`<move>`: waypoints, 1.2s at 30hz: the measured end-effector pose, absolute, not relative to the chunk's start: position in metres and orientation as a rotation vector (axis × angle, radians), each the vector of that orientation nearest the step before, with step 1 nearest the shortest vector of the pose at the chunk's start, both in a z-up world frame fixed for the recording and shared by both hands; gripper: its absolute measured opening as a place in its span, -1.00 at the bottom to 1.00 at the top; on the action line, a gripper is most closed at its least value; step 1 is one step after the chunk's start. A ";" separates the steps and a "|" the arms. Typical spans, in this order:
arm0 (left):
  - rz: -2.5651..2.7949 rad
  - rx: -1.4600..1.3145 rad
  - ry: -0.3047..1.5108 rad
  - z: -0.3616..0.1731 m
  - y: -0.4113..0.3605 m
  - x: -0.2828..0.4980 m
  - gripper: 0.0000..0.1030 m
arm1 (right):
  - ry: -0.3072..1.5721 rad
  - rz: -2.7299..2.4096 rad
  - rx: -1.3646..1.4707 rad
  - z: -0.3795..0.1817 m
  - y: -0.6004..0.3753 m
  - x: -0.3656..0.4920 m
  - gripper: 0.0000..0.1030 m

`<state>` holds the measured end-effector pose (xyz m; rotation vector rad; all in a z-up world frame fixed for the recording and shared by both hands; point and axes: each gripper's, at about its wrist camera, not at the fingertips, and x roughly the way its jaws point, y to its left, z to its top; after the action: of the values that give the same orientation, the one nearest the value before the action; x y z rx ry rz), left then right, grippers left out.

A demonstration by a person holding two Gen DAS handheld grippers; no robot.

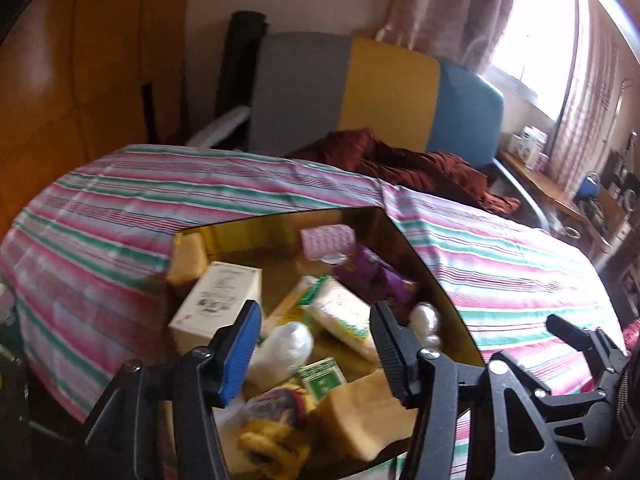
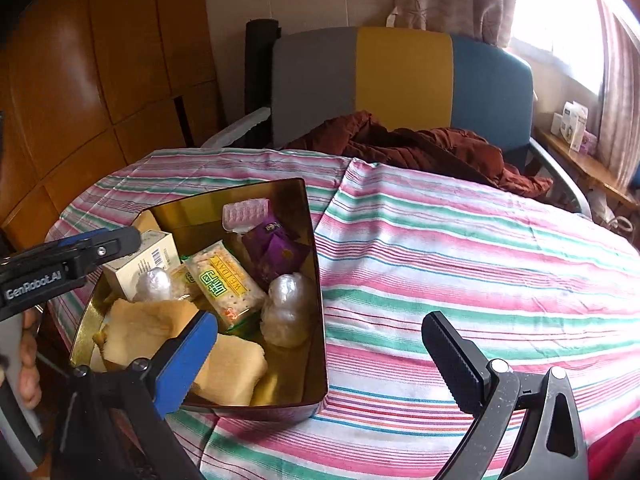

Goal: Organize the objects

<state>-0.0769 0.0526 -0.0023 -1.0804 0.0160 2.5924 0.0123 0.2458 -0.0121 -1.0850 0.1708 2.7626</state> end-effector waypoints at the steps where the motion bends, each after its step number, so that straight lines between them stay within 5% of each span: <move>1: 2.611 -1.076 0.014 -0.002 0.050 -0.074 0.17 | 0.158 2.765 -1.078 -0.011 0.243 0.013 0.99; 36: 2.896 -1.026 0.016 -0.008 0.020 -0.008 0.20 | 0.181 2.802 -1.067 -0.017 0.212 0.022 0.99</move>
<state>-0.0085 0.0199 -0.0078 -1.0262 0.0158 2.8963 0.0224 0.2125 -0.0169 -1.0670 0.1810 2.8019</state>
